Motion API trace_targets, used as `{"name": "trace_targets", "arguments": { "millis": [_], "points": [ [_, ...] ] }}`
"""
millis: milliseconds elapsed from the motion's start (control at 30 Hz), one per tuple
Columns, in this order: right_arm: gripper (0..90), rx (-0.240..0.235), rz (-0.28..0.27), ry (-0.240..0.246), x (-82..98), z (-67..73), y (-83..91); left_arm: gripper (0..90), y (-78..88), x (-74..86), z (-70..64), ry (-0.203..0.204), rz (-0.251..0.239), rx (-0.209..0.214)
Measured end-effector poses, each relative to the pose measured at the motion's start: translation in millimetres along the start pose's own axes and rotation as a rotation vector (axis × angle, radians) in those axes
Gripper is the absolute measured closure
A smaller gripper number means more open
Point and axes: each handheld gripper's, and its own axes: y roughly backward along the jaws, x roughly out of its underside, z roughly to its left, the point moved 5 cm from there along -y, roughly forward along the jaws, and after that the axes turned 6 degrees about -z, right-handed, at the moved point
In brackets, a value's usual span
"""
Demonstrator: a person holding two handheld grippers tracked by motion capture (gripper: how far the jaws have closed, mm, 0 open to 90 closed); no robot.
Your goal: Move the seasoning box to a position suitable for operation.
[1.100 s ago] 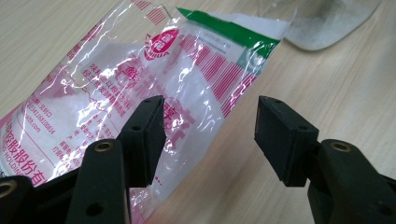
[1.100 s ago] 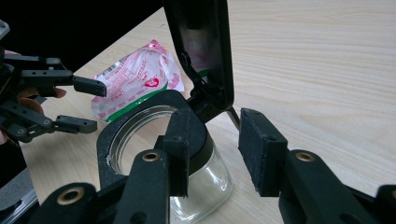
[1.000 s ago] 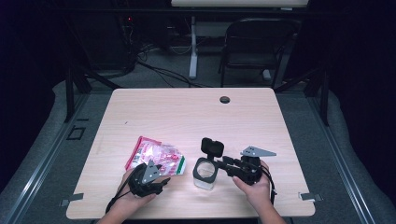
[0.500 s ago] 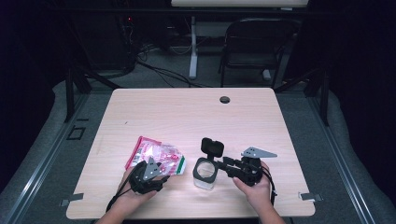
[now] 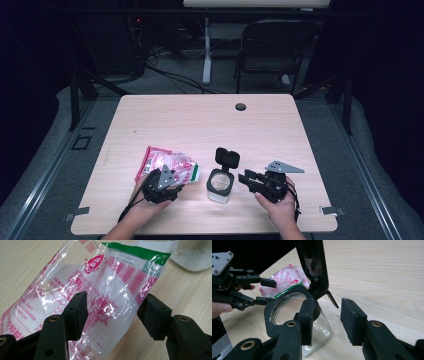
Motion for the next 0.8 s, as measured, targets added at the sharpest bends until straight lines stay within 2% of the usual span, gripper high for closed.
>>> {"name": "trace_targets", "arguments": {
  "millis": [200,333,367,400,600,800],
  "points": [
    [62.4,0.016,-0.013,-0.015,0.9,-2.7,6.0,41.3,-6.5,-1.4,-1.0,-0.038,0.018,-0.033],
    [62.3,0.021,-0.012,-0.018,2.0,-3.4,8.0,41.3,-10.3,-1.4,-0.1,-0.013,0.026,-0.028],
    [62.3,0.023,-0.014,-0.017,2.2,-3.6,8.4,41.3,-12.5,-1.4,-0.1,-0.009,0.016,-0.040],
    [62.2,0.024,-0.015,-0.018,2.4,-3.6,8.6,41.1,-13.5,-1.4,-0.6,-0.007,0.028,-0.035],
    [61.9,0.026,-0.025,-0.022,2.6,-3.6,9.3,42.7,-18.1,-1.7,-1.5,-0.027,0.035,-0.066],
    [61.7,0.029,-0.020,-0.021,3.0,-4.0,9.0,51.2,-18.8,-0.5,-0.3,-0.022,0.044,-0.068]
  ]
}}
